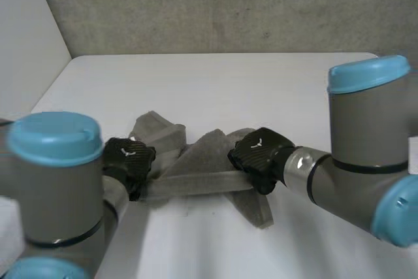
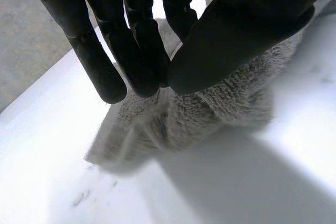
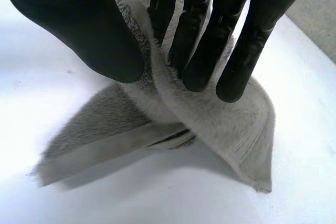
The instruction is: Fold the laundry
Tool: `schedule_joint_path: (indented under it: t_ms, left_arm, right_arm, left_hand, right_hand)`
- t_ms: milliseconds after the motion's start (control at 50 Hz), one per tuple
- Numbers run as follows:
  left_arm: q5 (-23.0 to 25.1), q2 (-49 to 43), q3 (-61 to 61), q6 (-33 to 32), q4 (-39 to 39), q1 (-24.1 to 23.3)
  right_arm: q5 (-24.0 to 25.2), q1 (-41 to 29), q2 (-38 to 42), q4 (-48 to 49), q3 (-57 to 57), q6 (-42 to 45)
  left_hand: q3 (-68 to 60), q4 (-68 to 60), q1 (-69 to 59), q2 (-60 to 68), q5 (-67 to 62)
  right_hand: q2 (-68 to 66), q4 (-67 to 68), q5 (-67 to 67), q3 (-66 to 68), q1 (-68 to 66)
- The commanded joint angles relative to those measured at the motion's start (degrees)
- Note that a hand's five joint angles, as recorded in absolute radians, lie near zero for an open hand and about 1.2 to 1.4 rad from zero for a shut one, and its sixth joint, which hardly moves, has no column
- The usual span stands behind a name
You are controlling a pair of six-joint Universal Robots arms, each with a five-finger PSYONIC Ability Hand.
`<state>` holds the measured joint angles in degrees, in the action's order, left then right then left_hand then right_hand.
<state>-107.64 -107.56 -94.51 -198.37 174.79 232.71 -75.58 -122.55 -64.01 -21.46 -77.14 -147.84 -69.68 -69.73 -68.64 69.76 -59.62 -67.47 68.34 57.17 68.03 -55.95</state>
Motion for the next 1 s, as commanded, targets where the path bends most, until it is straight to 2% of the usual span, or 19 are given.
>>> schedule_joint_path:
  t_ms: [20, 60, 80, 100, 120, 140, 160, 180, 200, 220, 240, 300, 380, 520, 620, 700, 840, 920, 1000]
  left_arm:
    - [0.59, -9.67, 12.12, -4.83, 7.39, 0.55]
    - [0.59, -10.83, 16.73, -5.62, 9.52, 0.55]
    - [0.68, -11.70, 22.04, -6.23, 11.78, 0.55]
    - [0.85, -12.49, 27.92, -7.02, 14.15, 0.55]
    - [0.86, -12.50, 27.98, -7.03, 14.18, 0.55]
    - [1.03, -13.11, 34.59, -7.81, 16.35, 0.55]
    - [1.12, -13.55, 40.92, -8.43, 19.07, 0.55]
    - [1.12, -13.55, 40.99, -8.44, 19.10, 0.55]
    - [1.12, -13.64, 46.21, -8.96, 22.32, 0.55]
    - [1.12, -13.64, 46.26, -8.96, 22.35, 0.55]
    - [1.03, -13.64, 50.26, -9.14, 25.92, 0.55]
    - [0.50, -12.68, 53.46, -9.31, 32.34, 0.64]
    - [0.15, -10.30, 50.74, -9.23, 34.22, 1.17]
    - [-0.02, -4.25, 28.81, -9.14, 34.74, 1.61]
    - [-0.29, -3.71, 16.51, -8.53, 35.18, 1.61]
    - [-0.46, -4.67, 5.78, -8.26, 36.67, 1.26]
    - [-1.51, -7.04, -3.82, -7.65, 38.00, 0.55]
    - [-2.04, -7.14, -6.30, -7.12, 37.38, -0.59]
    - [-2.13, -5.74, -9.45, -6.85, 32.74, -3.48]
  right_arm:
    - [-1.06, -0.59, 7.13, 7.89, 12.16, 1.07]
    - [-2.11, -0.59, 7.75, 11.75, 15.58, 1.24]
    - [-4.38, -0.59, 8.02, 16.58, 19.10, 1.24]
    - [-4.40, -0.59, 8.02, 16.62, 19.13, 1.24]
    - [-7.62, -0.59, 8.02, 22.45, 22.79, 1.33]
    - [-10.96, -0.59, 7.85, 29.30, 25.61, 2.03]
    - [-10.99, -0.59, 7.84, 29.37, 25.63, 2.03]
    - [-13.52, -0.59, 7.32, 36.68, 27.38, 2.12]
    - [-13.54, -0.59, 7.32, 36.75, 27.39, 2.12]
    - [-14.76, -0.59, 6.36, 44.32, 28.09, 2.21]
    - [-15.03, -0.59, 5.04, 50.49, 27.92, 2.30]
    - [-13.55, -0.50, 3.02, 56.34, 26.26, 2.56]
    - [-11.97, -0.06, 2.31, 55.04, 24.15, 2.56]
    - [-8.88, 0.29, 1.25, 50.37, 16.32, 2.56]
    - [-5.29, 0.20, 1.08, 44.15, 7.73, 2.74]
    - [-4.58, -0.15, 1.34, 39.15, 3.07, 2.82]
    - [-4.05, -0.41, 2.04, 27.80, -6.87, 2.38]
    - [-3.87, -0.41, 1.34, 26.30, -11.00, 2.73]
    - [-3.87, -0.06, -0.06, 26.03, -15.92, 2.74]
  left_hand:
    - [-10.32, -10.27, -11.36, 10.24, -10.38]
    - [-10.32, -10.27, -11.36, 10.24, -10.38]
    - [-10.32, -10.27, -11.36, 10.24, -10.38]
    - [-10.32, -10.27, -11.36, 10.24, -10.38]
    - [-10.32, -10.27, -11.36, 10.24, -10.38]
    - [-10.32, -10.27, -11.36, 10.24, -10.38]
    - [-10.32, -10.27, -11.36, 10.24, -10.38]
    - [-10.32, -10.27, -11.36, 10.24, -10.38]
    - [-10.32, -10.27, -11.36, 10.24, -10.38]
    - [-10.32, -10.27, -11.36, 10.24, -10.38]
    - [-10.32, -10.27, -11.36, 10.24, -10.38]
    - [-10.32, -10.27, -11.36, 10.24, -10.38]
    - [-10.32, -10.27, -11.36, 10.24, -10.38]
    - [-10.32, -10.27, -11.36, 10.24, -10.38]
    - [-10.32, -10.27, -11.36, 10.24, -10.38]
    - [-10.32, -10.27, -11.36, 10.24, -10.38]
    - [-10.32, -10.27, -11.36, 10.24, -10.38]
    - [-10.32, -10.27, -11.36, 10.24, -10.38]
    - [-10.32, -10.27, -11.36, 10.24, -10.38]
  right_hand:
    - [-12.53, 11.66, 12.83, 11.97, -24.05]
    - [-12.53, 11.66, 12.83, 11.97, -24.05]
    - [-12.53, 11.66, 12.83, 11.97, -24.05]
    - [-12.53, 11.66, 12.83, 11.97, -24.05]
    - [-12.53, 11.66, 12.83, 11.97, -24.05]
    - [-12.53, 11.66, 12.83, 11.97, -24.05]
    - [-12.53, 11.66, 12.83, 11.97, -24.05]
    - [-12.53, 11.66, 12.83, 11.97, -24.05]
    - [-12.53, 11.66, 12.83, 11.97, -24.05]
    - [-12.53, 11.66, 12.83, 11.97, -24.05]
    - [-12.53, 11.66, 12.83, 11.97, -24.05]
    - [-12.53, 11.66, 12.83, 11.97, -24.05]
    - [-12.53, 11.66, 12.83, 11.97, -24.05]
    - [-12.53, 11.66, 12.83, 11.97, -24.05]
    - [-12.53, 11.66, 12.83, 11.97, -24.05]
    - [-12.53, 11.66, 12.83, 11.97, -24.05]
    - [-12.53, 11.66, 12.83, 11.97, -24.05]
    - [-12.53, 11.66, 12.83, 11.97, -24.05]
    - [-12.53, 11.66, 12.83, 11.97, -24.05]
